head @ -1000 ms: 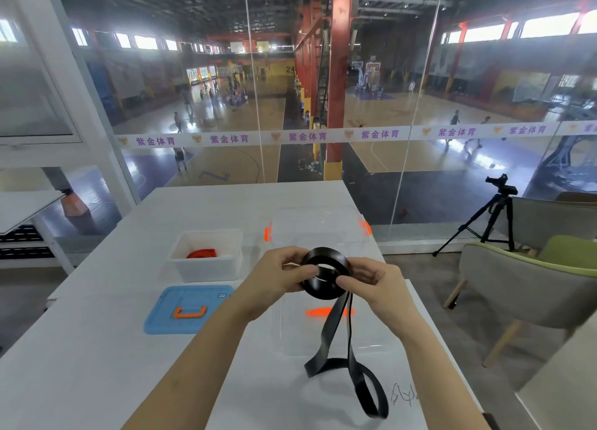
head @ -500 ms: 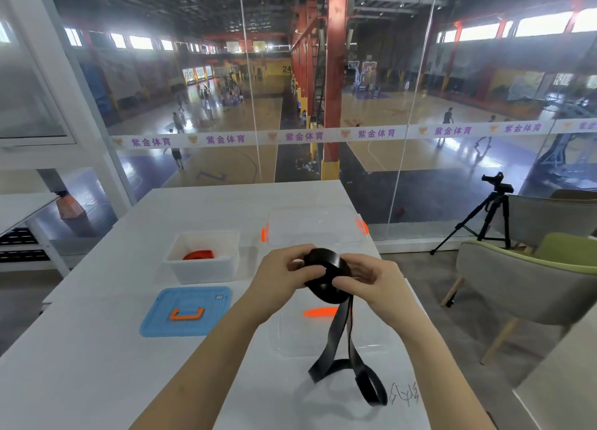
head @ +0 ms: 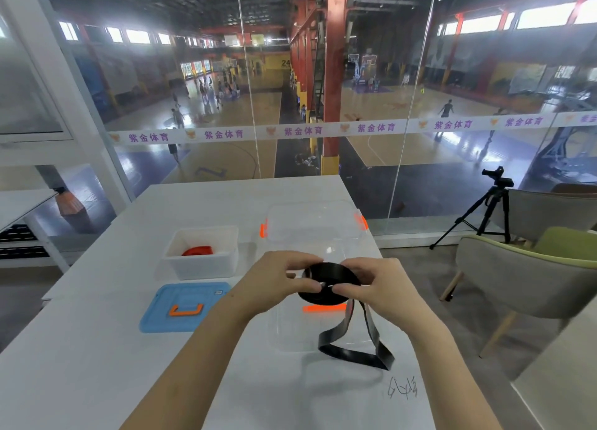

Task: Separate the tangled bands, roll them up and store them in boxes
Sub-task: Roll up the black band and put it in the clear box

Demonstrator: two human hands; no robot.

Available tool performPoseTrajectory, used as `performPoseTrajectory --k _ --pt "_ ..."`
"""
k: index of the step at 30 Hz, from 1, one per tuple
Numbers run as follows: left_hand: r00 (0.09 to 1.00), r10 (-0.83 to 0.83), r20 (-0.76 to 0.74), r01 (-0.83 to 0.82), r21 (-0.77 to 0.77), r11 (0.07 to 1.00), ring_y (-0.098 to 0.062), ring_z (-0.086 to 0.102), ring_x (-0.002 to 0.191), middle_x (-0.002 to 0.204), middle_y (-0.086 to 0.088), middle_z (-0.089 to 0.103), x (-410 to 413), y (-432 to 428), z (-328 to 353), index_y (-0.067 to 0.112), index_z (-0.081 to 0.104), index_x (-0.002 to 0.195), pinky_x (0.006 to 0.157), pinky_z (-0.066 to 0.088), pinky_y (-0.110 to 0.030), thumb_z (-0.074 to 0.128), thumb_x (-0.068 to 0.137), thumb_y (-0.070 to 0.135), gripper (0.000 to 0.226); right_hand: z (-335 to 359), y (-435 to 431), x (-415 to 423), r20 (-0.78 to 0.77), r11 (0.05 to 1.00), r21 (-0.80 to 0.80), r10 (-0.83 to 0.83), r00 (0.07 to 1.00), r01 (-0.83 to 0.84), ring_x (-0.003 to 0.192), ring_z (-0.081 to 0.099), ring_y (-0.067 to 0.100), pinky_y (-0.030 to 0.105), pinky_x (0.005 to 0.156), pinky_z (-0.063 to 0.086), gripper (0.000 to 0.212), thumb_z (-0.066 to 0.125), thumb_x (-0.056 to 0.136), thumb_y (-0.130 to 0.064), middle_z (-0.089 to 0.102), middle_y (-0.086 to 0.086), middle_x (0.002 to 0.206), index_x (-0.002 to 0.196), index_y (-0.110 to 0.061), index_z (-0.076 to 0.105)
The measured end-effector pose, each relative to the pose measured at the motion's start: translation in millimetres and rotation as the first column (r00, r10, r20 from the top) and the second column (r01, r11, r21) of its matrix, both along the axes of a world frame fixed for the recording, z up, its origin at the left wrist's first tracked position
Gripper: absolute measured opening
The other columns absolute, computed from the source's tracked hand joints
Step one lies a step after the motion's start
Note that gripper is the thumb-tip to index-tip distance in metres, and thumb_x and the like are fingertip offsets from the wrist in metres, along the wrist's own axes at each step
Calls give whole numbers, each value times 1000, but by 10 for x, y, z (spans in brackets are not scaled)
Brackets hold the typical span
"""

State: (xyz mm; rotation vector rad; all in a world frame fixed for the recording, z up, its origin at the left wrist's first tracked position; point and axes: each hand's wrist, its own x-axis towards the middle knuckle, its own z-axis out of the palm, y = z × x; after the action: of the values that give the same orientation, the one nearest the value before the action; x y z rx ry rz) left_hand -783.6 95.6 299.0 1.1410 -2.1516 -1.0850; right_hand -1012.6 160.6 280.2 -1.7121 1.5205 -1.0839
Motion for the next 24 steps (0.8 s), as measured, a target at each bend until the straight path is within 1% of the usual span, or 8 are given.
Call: performPoseTrajectory --k 3,7,9,12,14,19,22,24 --pt "994 -60 95 69 -98 993 -4 69 107 100 16 75 -49 38 32 36 75 108 100 53 -33 74 92 26 19 -9 -17 43 -10 999 3 38 999 -38 87 76 23 49 87 61 16 86 83 -24 79 3 85 98 -26 81" --pt "991 -12 -131 7 -38 999 -13 72 103 97 5 75 -41 71 46 25 75 103 98 57 -32 68 95 14 15 -59 9 17 190 999 42 19 982 -28 96 79 13 32 95 62 29 86 83 -6 83 -3 96 105 -25 82" --pt "958 44 -284 -24 71 997 -22 74 104 102 -6 76 -57 94 39 20 75 110 96 61 -37 64 98 10 19 -96 4 22 285 1000 21 -4 959 -2 99 80 15 34 97 62 33 84 84 1 84 -1 100 110 -19 80" --pt "897 124 -423 -50 181 982 -24 74 109 111 -7 76 -78 116 -13 22 74 116 96 61 -39 63 101 8 23 -86 -28 30 358 1000 -11 -23 933 29 102 80 19 39 98 61 34 83 84 3 84 2 103 110 -18 80" --pt "918 109 -381 -41 183 982 -21 74 111 114 -4 77 -56 98 -60 23 74 118 99 59 -41 63 101 8 26 -50 -31 6 316 999 -17 -29 948 36 100 80 18 40 98 61 32 85 83 0 84 0 100 106 -21 81" --pt "999 16 -42 -16 -1 1000 0 60 127 132 20 68 -7 26 -31 41 66 134 112 48 -33 77 91 24 47 73 0 -35 -16 1000 -8 4 1000 -4 91 78 9 38 92 63 25 87 84 -17 82 -9 91 103 -31 81" --pt "993 -57 103 76 -187 979 -4 66 108 105 15 74 -69 26 54 34 73 113 101 52 -37 73 93 24 22 103 -14 -7 -102 998 -47 33 994 -38 91 77 9 38 90 63 22 86 84 -20 81 -8 89 101 -32 81" --pt "999 -42 31 48 -204 978 -6 67 105 99 11 74 -96 31 103 29 74 107 100 53 -38 72 93 19 17 97 -13 -6 -7 999 -32 37 999 -37 95 78 8 35 94 62 27 87 84 -15 82 -10 93 105 -32 81"
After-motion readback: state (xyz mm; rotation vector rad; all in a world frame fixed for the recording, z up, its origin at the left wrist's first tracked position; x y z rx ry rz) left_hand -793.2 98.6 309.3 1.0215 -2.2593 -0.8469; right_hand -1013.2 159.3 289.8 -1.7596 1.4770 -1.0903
